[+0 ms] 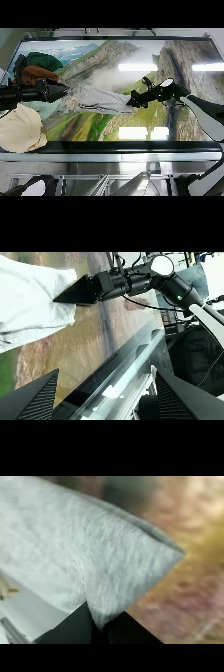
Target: Fold the shirts.
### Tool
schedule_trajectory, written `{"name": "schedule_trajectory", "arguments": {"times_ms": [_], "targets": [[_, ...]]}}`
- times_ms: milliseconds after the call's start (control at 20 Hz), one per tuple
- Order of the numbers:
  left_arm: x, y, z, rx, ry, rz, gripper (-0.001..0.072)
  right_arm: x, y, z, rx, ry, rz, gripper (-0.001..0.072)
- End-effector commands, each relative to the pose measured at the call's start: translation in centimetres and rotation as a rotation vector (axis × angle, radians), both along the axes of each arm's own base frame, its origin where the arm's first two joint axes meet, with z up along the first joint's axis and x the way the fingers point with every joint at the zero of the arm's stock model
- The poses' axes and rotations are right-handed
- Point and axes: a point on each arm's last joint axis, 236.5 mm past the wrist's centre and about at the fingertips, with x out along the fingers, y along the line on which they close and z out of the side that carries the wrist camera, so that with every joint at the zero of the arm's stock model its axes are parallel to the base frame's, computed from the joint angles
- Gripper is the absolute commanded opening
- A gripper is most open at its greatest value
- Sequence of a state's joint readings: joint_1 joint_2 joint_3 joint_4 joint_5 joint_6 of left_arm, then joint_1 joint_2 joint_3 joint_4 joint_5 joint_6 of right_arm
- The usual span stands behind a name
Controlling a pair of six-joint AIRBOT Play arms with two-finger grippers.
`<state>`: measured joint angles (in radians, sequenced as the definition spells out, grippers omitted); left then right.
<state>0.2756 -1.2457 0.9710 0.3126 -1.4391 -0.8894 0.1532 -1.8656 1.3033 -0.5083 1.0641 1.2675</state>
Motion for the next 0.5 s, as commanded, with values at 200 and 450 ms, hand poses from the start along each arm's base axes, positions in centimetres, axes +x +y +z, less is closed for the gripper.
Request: {"name": "schedule_trajectory", "arguments": {"times_ms": [200,450], "targets": [[-0.1,0.0,0.0,-0.001,0.002,-0.001,0.0635,7.9,-13.4,12.0,0.097,-0.283,-0.315,0.0011],[0.0,0.0,0.0,0.0,0.001,0.001,0.0636,2.2,-39.0,13.7,-0.2,-0.202,-0.746,0.0011]]}}
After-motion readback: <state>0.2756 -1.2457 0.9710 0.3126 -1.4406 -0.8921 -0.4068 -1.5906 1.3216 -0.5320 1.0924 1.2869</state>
